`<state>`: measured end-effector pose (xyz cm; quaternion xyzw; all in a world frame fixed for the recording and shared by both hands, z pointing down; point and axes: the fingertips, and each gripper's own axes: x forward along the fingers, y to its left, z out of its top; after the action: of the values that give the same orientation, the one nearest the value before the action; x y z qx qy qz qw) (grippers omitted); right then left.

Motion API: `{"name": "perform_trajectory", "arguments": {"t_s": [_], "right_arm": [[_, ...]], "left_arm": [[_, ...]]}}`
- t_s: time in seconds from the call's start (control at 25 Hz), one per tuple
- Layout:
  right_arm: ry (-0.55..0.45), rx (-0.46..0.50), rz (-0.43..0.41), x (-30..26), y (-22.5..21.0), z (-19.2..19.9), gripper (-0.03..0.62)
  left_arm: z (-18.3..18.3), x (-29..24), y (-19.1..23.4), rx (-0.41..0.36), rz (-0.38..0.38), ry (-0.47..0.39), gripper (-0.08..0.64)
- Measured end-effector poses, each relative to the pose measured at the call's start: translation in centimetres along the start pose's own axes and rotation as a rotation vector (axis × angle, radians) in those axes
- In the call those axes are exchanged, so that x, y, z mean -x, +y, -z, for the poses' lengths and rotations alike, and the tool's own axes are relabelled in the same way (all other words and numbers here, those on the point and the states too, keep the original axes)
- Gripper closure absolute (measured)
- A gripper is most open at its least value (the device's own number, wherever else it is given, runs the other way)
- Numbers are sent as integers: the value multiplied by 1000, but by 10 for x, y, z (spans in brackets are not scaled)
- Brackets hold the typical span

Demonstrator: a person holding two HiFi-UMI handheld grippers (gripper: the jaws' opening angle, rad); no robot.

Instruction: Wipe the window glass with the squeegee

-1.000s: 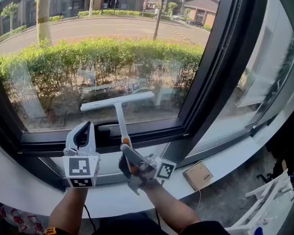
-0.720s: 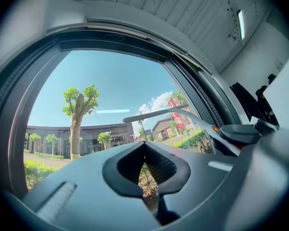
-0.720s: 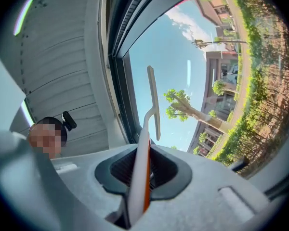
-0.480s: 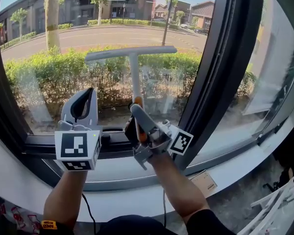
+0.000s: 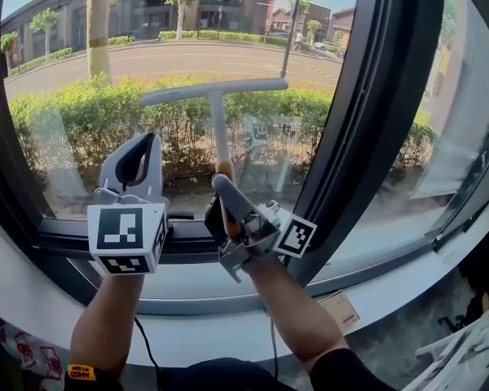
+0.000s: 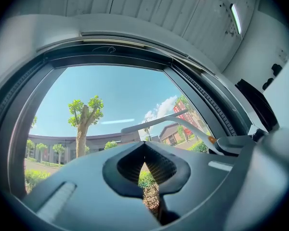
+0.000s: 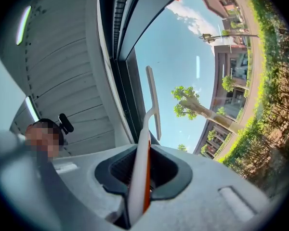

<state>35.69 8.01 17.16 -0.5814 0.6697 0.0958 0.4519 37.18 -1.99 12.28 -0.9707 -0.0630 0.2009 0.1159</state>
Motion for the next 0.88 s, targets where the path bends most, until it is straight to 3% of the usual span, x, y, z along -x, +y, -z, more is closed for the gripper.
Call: {"name": "perform_trajectory", "arguments": {"t_s": [0.36,0.88], "right_arm": [[10,-40,38,33,-9,16,546],[5,-96,173,108,-33,61,546]], "left_arm": [[48,11,-26,7,-10,78,543],[153,41,-59,114,-4,239,543]]}}
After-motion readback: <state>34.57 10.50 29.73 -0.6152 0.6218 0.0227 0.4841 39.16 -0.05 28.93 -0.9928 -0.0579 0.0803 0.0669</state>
